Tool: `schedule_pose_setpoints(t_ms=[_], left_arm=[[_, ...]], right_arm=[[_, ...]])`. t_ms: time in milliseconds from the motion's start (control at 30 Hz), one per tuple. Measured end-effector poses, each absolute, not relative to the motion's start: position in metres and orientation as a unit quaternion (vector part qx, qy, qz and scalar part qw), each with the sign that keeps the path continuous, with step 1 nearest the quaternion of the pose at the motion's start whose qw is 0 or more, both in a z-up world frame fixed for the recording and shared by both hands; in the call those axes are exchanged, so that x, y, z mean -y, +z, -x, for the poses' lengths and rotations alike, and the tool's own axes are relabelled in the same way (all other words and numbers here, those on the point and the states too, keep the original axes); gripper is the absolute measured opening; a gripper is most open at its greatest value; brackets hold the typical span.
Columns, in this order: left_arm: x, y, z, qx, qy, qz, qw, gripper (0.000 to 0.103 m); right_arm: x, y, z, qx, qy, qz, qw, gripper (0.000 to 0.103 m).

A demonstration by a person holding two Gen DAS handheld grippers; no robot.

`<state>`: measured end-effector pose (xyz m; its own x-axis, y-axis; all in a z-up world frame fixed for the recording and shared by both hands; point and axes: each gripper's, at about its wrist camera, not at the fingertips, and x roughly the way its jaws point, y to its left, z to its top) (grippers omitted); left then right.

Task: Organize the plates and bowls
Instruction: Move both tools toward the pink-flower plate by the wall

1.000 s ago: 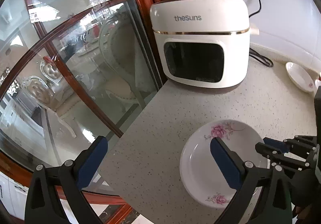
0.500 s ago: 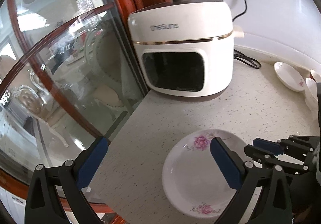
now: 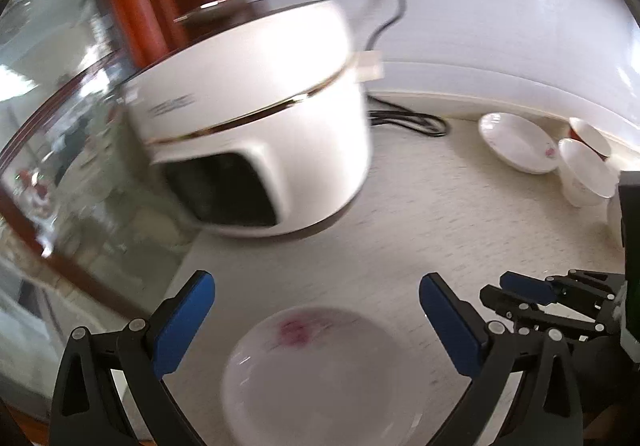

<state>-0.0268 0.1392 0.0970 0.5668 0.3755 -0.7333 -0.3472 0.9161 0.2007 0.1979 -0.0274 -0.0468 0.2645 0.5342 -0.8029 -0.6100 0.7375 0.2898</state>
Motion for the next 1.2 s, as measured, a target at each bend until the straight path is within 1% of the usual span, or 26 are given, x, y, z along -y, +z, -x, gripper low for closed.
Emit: schedule_pose_setpoints(t_ms=[33, 100, 200, 267, 333, 467, 567, 633, 833, 1200], left_arm=[[-0.134, 0.095, 0.02, -0.42, 0.194, -0.02, 0.886, 0.103], [-0.124, 0.093, 0.007, -0.423, 0.174, -0.026, 0.889, 0.103], [-0.112, 0.09, -0.009, -0.426, 0.147, -0.032, 0.892, 0.103], [-0.103, 0.087, -0.021, -0.431, 0.128, -0.036, 0.892, 0.103], [-0.095, 0.084, -0.032, -0.436, 0.113, -0.04, 0.892, 0.103], [-0.082, 0.08, -0.048, -0.443, 0.091, -0.05, 0.89, 0.103], [-0.076, 0.075, -0.061, -0.449, 0.08, -0.057, 0.888, 0.103], [-0.073, 0.073, -0.067, -0.452, 0.075, -0.058, 0.887, 0.103], [-0.076, 0.066, -0.086, -0.463, 0.064, -0.045, 0.883, 0.103], [-0.097, 0.059, -0.115, -0.476, 0.071, -0.003, 0.877, 0.103]], right_arm=[[0.034, -0.048, -0.201, -0.49, 0.351, 0.035, 0.797, 0.029], [0.045, -0.05, -0.209, -0.493, 0.335, 0.026, 0.802, 0.034], [0.067, -0.055, -0.219, -0.501, 0.305, 0.011, 0.81, 0.036], [0.079, -0.057, -0.224, -0.504, 0.292, 0.004, 0.813, 0.038], [0.092, -0.059, -0.227, -0.508, 0.276, -0.004, 0.816, 0.042], [0.109, -0.065, -0.238, -0.514, 0.251, -0.015, 0.82, 0.045], [0.107, -0.071, -0.256, -0.516, 0.242, -0.013, 0.822, 0.047], [0.107, -0.073, -0.267, -0.512, 0.236, -0.008, 0.826, 0.051], [0.103, -0.075, -0.296, -0.505, 0.219, 0.012, 0.835, 0.059], [0.082, -0.077, -0.333, -0.5, 0.217, 0.01, 0.838, 0.063]])
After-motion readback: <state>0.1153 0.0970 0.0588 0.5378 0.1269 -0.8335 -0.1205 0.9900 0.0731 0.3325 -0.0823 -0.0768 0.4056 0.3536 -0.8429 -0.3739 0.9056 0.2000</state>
